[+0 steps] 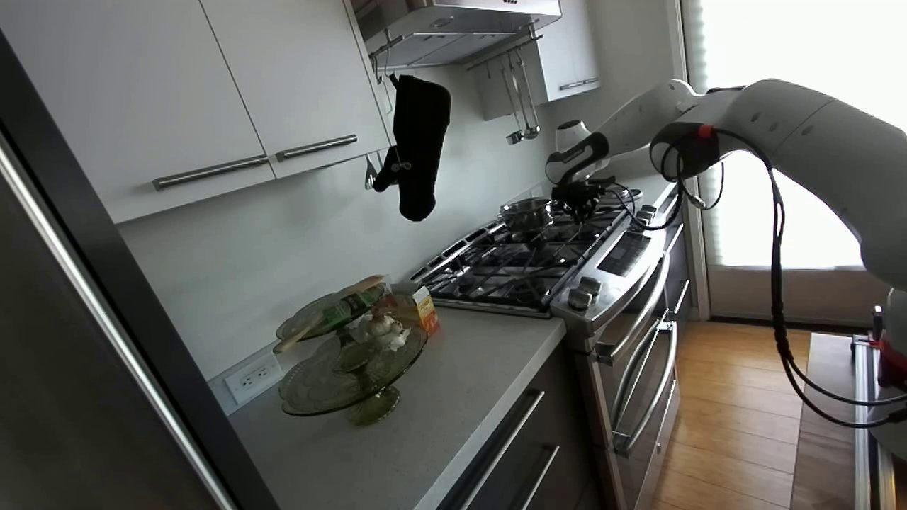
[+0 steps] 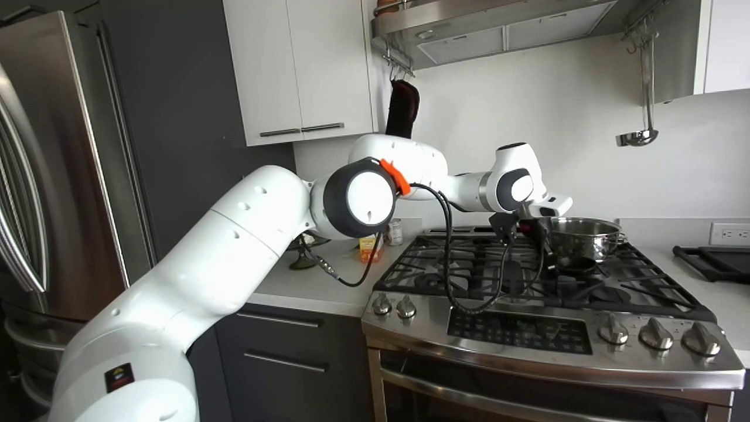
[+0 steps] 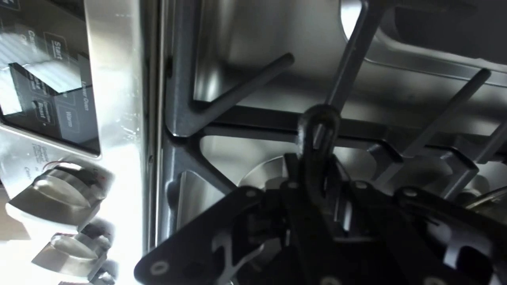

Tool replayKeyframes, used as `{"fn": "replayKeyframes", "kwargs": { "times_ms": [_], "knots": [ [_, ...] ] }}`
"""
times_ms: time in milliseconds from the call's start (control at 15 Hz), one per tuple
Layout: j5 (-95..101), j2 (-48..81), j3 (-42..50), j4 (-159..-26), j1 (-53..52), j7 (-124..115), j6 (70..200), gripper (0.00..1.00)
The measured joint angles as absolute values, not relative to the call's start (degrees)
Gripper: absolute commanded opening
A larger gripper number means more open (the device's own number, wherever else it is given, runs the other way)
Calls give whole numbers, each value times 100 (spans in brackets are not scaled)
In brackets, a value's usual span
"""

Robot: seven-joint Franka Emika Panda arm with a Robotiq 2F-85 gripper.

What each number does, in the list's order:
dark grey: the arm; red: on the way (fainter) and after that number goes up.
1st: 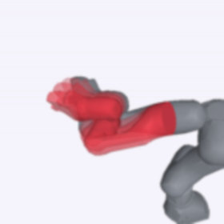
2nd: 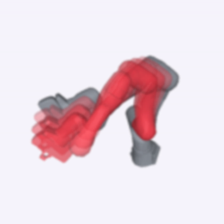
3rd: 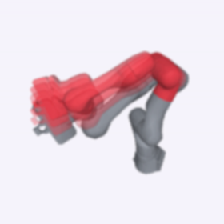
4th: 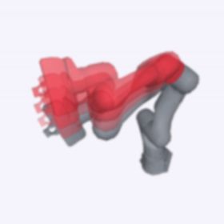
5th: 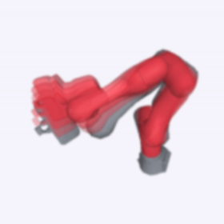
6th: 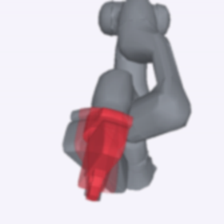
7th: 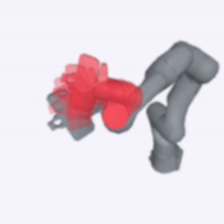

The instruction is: Place the small black pan on the back right plate of the stove

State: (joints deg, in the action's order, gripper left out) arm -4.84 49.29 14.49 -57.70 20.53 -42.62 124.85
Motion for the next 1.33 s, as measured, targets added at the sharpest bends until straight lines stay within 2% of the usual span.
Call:
{"fn": "replayKeyframes", "kwargs": {
  "times_ms": [467, 533, 600, 1000, 1133, 1333],
  "knots": [
    [-482, 5228, 1457, -5606, 2094, -4262, 12317, 5],
    [-482, 5251, 1457, -5560, 2099, -4262, 12284, 29],
    [-482, 5270, 1459, -5524, 2101, -4262, 12255, 44],
    [-479, 5358, 1462, -5270, 2112, -4255, 12139, 88],
    [-479, 5364, 1462, -5222, 2119, -4217, 12101, 100],
    [-482, 5360, 1454, -5146, 2141, -4048, 12009, 100]
  ]
}}
